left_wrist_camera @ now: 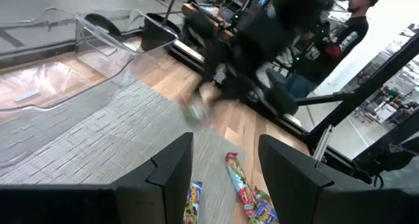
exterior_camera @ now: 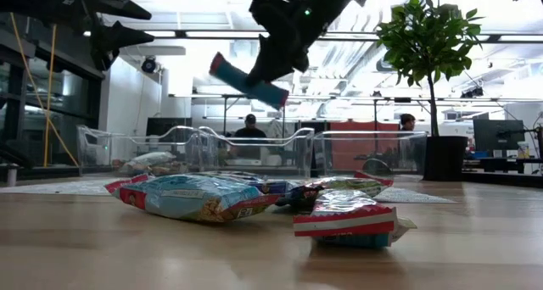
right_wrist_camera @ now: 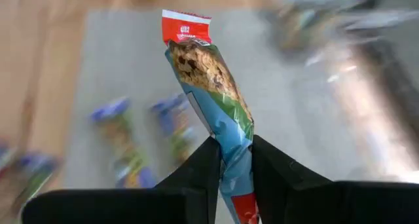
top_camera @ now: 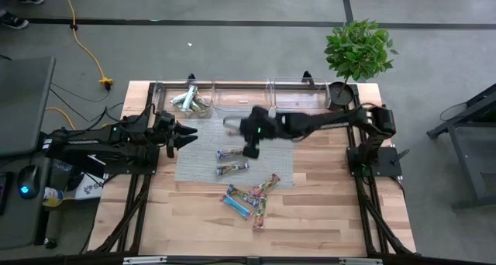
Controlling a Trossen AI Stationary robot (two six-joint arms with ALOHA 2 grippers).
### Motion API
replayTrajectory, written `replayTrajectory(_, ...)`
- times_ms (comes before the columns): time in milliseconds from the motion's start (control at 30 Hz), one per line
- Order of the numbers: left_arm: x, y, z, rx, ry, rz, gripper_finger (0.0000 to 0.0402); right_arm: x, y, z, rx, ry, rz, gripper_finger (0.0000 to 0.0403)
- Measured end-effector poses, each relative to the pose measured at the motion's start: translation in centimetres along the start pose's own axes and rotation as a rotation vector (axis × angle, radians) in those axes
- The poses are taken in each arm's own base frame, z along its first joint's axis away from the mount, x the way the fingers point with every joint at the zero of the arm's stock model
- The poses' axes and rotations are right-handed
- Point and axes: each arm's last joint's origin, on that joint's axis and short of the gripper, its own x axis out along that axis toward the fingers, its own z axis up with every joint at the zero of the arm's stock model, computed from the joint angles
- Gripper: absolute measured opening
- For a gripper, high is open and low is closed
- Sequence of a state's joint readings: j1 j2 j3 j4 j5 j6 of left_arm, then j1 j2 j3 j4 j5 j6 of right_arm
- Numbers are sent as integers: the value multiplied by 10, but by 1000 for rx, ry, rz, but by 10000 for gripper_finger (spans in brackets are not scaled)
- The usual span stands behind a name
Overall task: Pick and place Granola Bars by type
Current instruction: Put the red granola bar into the middle transparent bin
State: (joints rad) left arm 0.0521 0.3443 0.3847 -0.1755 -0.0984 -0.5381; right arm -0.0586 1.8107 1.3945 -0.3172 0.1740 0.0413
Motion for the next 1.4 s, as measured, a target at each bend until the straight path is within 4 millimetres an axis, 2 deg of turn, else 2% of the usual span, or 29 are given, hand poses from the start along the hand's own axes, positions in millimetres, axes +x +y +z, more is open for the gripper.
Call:
replayTrajectory(267, 0, 0, 0, 1, 0, 1, 172, 1, -87, 10, 114, -106, -169, 63)
replayTrajectory(433, 0, 0, 0, 2, 2, -3, 172, 1, -142, 3, 222, -119, -218, 63)
replayTrajectory(533, 0, 0, -1, 3, 9, 2, 172, 1, -162, -3, 278, -117, -195, 62)
replayTrajectory(633, 0, 0, -1, 4, 10, 2, 172, 11, -166, -9, 290, -95, -160, 62)
replayTrajectory(900, 1, 6, -10, 23, 70, 36, 172, 51, -161, -29, 341, -22, -118, 62)
replayTrajectory(1067, 2, 16, -27, -40, 20, -1, 172, 53, -163, -29, 348, -39, -123, 62)
replayTrajectory(1267, -1, 36, -61, -157, -51, -63, 172, 52, -167, -31, 371, -34, -103, 62)
replayTrajectory(1400, -4, 39, -67, -184, -83, -122, 172, 52, -167, -33, 378, -15, -103, 62)
